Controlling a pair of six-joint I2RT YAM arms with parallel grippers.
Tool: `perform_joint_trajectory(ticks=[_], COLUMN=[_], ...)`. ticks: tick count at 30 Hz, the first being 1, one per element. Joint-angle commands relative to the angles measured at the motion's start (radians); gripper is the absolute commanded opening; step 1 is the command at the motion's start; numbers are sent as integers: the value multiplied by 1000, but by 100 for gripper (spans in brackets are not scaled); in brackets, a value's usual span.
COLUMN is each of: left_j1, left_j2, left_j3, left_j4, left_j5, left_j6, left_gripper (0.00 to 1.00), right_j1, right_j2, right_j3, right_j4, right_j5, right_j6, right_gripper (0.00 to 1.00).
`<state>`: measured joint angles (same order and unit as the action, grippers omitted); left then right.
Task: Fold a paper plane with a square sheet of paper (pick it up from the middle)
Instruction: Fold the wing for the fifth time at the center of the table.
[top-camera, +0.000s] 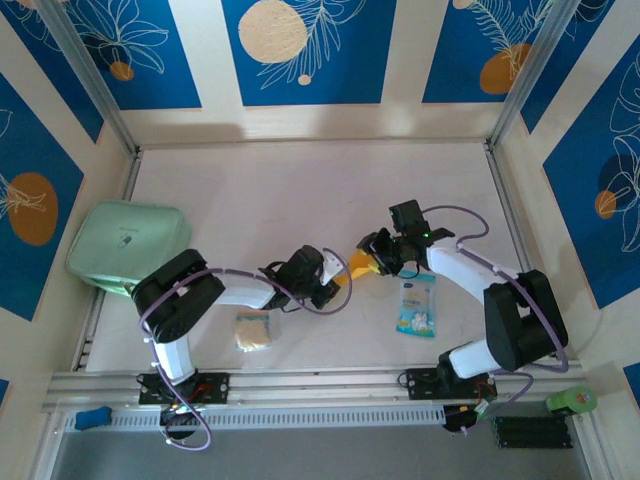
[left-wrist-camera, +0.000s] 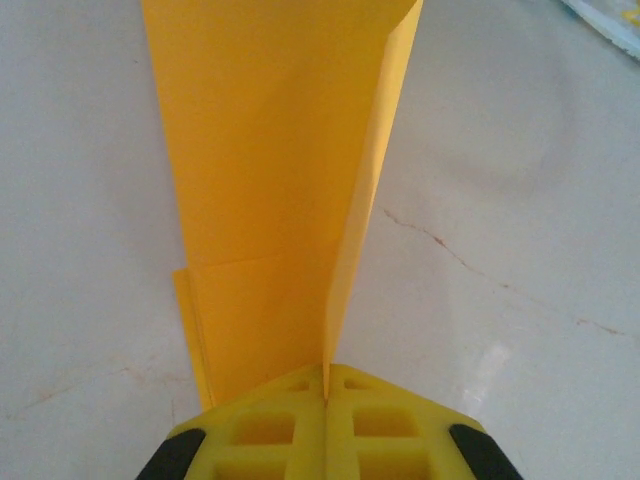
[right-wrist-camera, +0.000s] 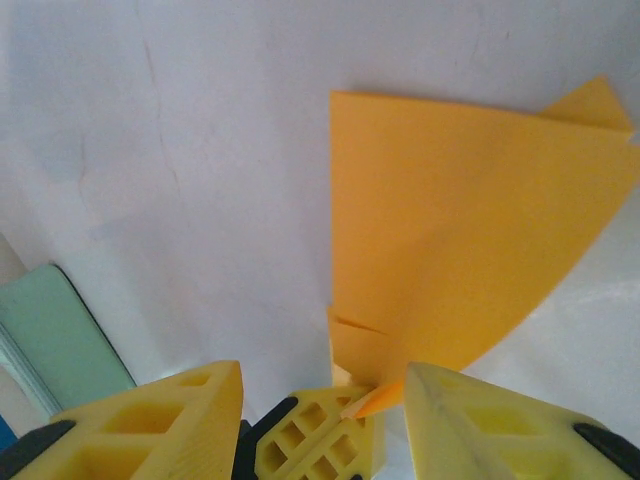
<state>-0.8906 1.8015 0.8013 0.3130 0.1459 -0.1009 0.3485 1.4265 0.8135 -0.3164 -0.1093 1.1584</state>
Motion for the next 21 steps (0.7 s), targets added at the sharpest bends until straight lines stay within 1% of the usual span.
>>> perform_joint_trajectory(ticks=[1, 5, 10, 14, 21], left_j1=[17, 34, 70, 89, 111], left_j2=[-7, -2, -5, 9, 18], left_j3=[43, 73, 81, 95, 95], left_j4=[-92, -143, -139, -126, -117], left_j5=[57, 79, 129, 189, 234], left_j6=[-83, -162, -288, -376, -471], left_gripper=[0, 0, 0, 0, 0], right_j1=[-25, -42, -43, -24, 33], right_j2=[-48, -66, -61, -31, 41], right_j3=[-38, -65, -87, -88, -67], right_j4=[-31, -10, 39, 62, 90], right_j5=[40, 29, -25, -46, -47], right_j6=[-97, -208, -324, -371, -422], right_gripper=[49, 52, 53, 54, 55])
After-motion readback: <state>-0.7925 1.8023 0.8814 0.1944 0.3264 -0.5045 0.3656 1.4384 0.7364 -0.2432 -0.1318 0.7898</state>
